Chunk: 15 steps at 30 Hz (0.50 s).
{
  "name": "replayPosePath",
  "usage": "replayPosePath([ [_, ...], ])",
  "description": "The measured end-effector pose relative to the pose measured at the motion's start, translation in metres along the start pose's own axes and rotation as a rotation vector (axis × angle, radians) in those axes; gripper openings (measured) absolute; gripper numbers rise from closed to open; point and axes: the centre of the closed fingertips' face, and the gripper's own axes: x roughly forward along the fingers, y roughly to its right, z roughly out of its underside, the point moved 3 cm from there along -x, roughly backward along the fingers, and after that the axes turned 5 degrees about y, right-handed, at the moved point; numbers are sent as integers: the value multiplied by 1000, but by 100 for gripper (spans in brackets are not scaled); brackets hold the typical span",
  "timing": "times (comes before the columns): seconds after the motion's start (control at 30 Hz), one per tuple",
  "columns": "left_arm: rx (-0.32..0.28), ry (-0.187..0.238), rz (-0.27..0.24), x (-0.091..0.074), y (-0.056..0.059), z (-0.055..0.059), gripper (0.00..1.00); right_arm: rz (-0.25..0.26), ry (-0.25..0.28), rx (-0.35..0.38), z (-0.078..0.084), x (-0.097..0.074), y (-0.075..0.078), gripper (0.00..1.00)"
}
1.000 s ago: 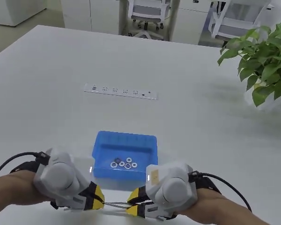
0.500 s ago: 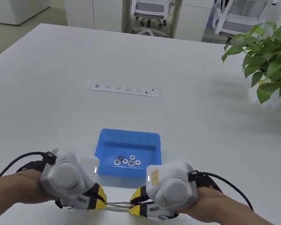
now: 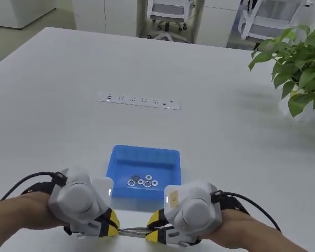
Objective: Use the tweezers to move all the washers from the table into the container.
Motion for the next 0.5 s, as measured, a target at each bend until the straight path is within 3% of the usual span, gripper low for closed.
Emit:
replayPosePath([
  [0.5, -28, -6, -12, -3, 1, 3, 11, 28, -14, -12, 2, -4, 4, 24],
])
